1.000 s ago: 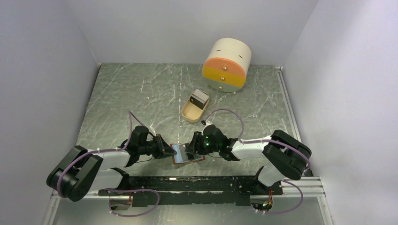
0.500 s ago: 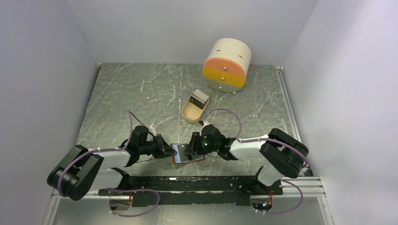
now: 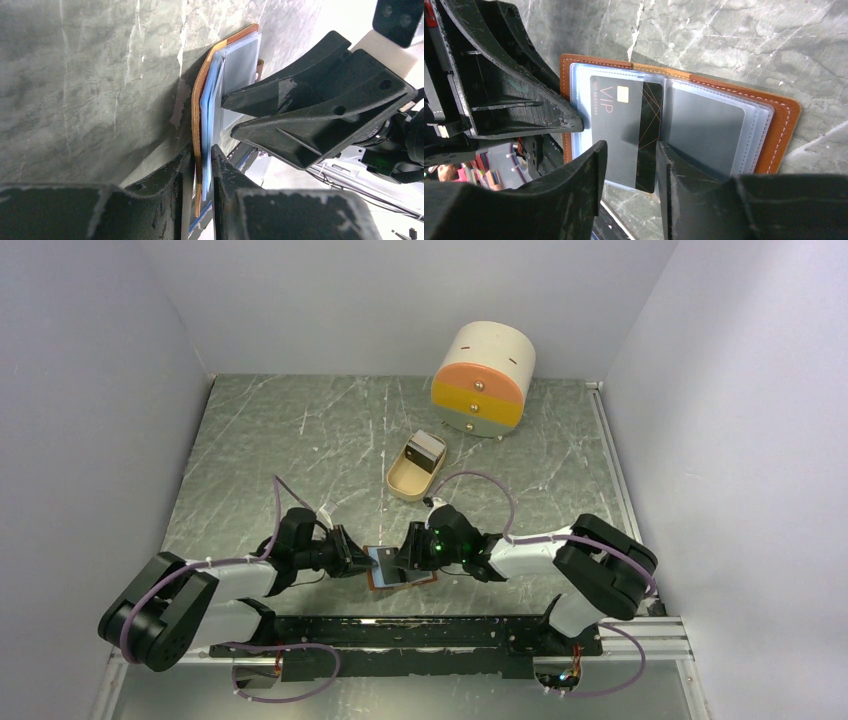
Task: Put the credit cards into the card holder
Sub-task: Insert the credit card into the card holder.
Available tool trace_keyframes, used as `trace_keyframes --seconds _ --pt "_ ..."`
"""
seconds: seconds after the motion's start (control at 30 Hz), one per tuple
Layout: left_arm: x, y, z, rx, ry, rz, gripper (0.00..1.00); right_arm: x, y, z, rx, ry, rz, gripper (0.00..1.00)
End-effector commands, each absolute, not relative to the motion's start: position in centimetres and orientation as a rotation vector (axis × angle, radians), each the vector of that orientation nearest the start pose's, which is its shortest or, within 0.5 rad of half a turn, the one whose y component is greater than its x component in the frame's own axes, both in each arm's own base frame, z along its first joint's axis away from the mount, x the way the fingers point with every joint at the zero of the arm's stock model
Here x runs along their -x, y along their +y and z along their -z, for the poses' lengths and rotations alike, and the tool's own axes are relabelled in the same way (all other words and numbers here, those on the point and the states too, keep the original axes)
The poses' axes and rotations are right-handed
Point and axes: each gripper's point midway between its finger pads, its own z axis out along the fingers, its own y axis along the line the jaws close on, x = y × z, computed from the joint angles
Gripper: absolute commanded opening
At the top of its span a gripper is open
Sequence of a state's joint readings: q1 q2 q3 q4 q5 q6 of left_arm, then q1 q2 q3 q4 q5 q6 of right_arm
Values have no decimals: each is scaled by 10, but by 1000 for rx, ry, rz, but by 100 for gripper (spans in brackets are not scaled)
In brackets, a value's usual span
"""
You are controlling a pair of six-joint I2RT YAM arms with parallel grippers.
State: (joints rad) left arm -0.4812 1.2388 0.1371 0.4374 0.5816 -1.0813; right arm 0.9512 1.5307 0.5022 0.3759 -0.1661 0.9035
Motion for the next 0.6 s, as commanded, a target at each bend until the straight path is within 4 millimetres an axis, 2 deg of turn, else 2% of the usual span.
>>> trace_keyframes --seconds 0.0,0.1,0.27,0.57 --pt "-163 -233 -51 329 2451 1467 23 -154 333 -25 188 2495 -1148 40" --pt "-164 -234 -56 313 2427 1493 24 -149 337 -25 192 2493 -1209 35" --pt "-164 -235 -57 301 2428 1498 24 -146 340 -23 196 2492 -1240 32" --pt "-166 -237 -63 259 2426 1492 26 -147 336 -19 195 2494 -1218 24"
